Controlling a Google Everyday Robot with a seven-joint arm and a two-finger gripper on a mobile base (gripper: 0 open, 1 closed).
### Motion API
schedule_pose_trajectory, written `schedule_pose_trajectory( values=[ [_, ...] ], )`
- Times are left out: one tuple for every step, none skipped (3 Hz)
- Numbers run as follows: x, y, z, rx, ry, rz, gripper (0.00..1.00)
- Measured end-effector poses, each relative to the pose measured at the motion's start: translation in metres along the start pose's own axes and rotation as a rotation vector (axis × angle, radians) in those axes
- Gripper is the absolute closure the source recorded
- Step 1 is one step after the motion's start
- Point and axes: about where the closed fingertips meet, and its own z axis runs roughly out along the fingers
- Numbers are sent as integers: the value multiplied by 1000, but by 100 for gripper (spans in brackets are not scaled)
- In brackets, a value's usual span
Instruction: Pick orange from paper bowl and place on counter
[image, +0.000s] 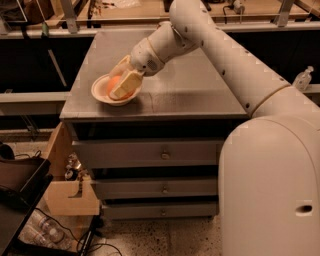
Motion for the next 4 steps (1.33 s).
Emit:
schedule_pose_trajectory(
  values=[
    [0, 1, 2, 0, 1, -3, 100],
    [0, 2, 3, 9, 1, -14, 100],
    [-3, 4, 10, 1, -14, -22, 100],
    [-3, 4, 11, -1, -16, -23, 100]
  ],
)
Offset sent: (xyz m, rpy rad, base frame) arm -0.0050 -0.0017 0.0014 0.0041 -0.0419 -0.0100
